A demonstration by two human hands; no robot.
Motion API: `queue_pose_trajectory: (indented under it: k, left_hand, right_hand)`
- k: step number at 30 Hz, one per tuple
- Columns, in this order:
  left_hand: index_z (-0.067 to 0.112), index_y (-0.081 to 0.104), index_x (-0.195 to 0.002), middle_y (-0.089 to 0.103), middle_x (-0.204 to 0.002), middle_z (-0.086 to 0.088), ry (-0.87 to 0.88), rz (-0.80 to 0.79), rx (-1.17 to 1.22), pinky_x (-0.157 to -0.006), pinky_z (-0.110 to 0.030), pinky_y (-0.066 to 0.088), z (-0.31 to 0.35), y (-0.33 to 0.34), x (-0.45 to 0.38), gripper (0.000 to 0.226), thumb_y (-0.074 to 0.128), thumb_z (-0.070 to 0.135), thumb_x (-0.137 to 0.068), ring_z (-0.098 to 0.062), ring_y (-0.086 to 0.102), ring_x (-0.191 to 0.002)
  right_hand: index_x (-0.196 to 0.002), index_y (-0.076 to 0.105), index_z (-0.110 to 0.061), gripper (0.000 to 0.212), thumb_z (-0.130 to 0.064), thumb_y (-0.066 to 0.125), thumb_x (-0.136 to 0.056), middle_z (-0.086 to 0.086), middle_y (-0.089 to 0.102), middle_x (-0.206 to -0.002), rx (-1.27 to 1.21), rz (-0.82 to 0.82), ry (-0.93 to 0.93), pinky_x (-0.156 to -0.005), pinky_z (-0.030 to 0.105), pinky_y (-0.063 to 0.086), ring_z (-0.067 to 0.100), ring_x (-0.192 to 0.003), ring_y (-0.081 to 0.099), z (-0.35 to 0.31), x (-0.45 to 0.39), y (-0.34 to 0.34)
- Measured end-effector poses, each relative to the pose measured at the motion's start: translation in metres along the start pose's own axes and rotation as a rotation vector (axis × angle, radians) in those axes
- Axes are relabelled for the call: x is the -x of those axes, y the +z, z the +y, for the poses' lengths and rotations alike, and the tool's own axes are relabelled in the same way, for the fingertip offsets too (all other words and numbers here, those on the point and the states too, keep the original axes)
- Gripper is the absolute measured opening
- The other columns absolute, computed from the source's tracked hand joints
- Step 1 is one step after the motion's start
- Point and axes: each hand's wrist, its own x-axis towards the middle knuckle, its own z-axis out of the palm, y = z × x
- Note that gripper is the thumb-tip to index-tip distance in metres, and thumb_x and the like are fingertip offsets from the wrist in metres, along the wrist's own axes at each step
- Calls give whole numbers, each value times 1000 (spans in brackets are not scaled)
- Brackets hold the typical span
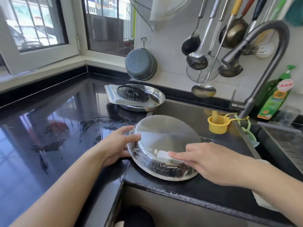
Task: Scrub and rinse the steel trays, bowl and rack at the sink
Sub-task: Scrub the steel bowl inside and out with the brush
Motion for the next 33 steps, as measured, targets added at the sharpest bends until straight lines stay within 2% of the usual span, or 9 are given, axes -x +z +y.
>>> queue_pose_trajectory:
  k: [3,7,11,14,18,21,28,30,33]
  left_hand:
    - [19,50,-149,76,-115,-14,26,-14,79,-71,-42,63,-4,-3,0,58,68,4,-97,-25,77,-91]
    - [16,57,-143,75,-113,-12,8,-59,201,-72,-43,63,-2,-11,1,43,56,0,-103,-25,72,-86]
    - [13,52,-146,71,-112,-21,-29,-51,334,-67,-46,64,-4,-20,-4,55,41,-15,-100,-31,68,-85]
    - [14,44,-153,71,-122,-25,-39,-29,380,-70,-51,64,-9,-24,-12,65,33,-20,-98,-37,70,-97]
    - [4,48,-149,67,-129,-28,-35,-73,335,-75,-51,63,-11,-24,-17,67,25,-26,-93,-44,67,-115]
    - [-2,57,-138,66,-129,-30,-25,-114,318,-75,-47,63,-9,-24,-14,66,25,-29,-87,-42,71,-106]
    - [-5,65,-128,71,-116,-31,-2,-149,242,-66,-41,63,-12,-22,-16,71,24,-31,-77,-36,74,-88]
    - [-6,65,-128,71,-116,-31,8,-149,233,-69,-43,64,-12,-21,-15,70,24,-32,-77,-36,74,-91]
    - [-8,65,-125,71,-113,-31,20,-156,219,-80,-46,63,-10,-21,-12,68,22,-31,-77,-36,73,-94]
  right_hand:
    - [-148,23,-67,46,-40,30,-110,-14,43,-85,12,32,-16,-68,29,31,14,-84,49,-12,-32,1]
    - [-150,28,-61,47,-36,32,-111,-18,41,-82,56,84,-46,-75,26,31,8,-86,43,-16,-55,-1]
    - [-145,24,-70,47,-39,33,-110,-18,46,-86,19,-19,-58,-74,25,38,5,-82,47,-4,-27,-4]
    - [-144,23,-72,48,-38,32,-110,-17,47,-87,14,-61,-31,-74,27,41,6,-82,49,-10,-24,-8]
    - [-148,25,-65,47,-36,29,-111,-17,44,-86,69,24,-45,-80,32,41,14,-91,51,-22,-70,-12]
    - [-151,24,-61,48,-34,27,-111,-14,43,-89,122,39,-29,-83,35,41,20,-99,53,-23,-95,-14]
    - [-147,26,-66,46,-39,30,-110,-16,44,-83,79,-60,-60,-78,30,42,12,-86,50,-25,-58,-17]
    - [-148,28,-63,46,-37,30,-110,-19,40,-80,88,-29,-36,-80,31,41,13,-87,48,-28,-80,-21]
    - [-149,30,-60,47,-37,31,-108,-16,40,-81,100,14,-18,-88,43,49,24,-98,59,-28,-118,-20]
